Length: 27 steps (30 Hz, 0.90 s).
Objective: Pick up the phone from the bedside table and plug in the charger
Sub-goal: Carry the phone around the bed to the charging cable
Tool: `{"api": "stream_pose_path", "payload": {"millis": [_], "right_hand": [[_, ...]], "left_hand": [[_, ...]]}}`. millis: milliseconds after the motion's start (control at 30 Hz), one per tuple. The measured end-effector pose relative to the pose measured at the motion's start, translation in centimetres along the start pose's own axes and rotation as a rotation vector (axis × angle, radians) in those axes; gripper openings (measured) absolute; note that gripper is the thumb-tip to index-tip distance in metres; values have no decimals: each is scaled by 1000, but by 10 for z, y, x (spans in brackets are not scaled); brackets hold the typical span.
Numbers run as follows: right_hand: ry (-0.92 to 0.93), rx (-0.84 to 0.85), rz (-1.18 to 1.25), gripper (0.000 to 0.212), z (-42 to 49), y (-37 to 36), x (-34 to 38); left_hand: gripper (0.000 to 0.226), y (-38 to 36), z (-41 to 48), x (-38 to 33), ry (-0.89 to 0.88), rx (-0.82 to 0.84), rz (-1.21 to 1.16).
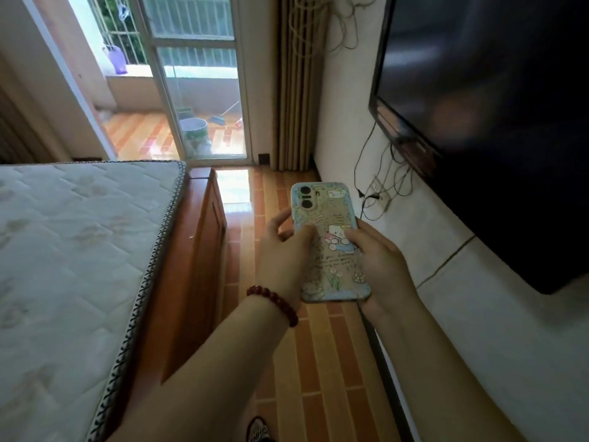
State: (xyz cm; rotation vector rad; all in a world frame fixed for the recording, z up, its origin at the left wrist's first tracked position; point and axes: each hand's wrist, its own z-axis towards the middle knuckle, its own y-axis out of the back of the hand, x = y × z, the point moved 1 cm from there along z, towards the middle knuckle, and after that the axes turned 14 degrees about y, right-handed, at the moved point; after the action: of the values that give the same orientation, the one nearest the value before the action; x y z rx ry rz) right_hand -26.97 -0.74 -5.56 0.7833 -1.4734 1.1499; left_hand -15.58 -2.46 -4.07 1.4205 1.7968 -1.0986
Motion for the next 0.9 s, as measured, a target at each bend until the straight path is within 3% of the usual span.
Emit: {"api": "stream_pose_path", "payload": {"millis": [233, 533, 900], "right_hand": [[-12, 26, -27, 31, 144, -69, -18], [-56, -35, -18, 29, 322, -99, -43], [-47, 79, -62, 24, 576, -164, -39]], "left_hand": [[47, 2, 135, -88, -4, -13, 1], [44, -37, 300, -160, 85, 51, -69], [33, -90, 508, -286, -3, -63, -133]]}}
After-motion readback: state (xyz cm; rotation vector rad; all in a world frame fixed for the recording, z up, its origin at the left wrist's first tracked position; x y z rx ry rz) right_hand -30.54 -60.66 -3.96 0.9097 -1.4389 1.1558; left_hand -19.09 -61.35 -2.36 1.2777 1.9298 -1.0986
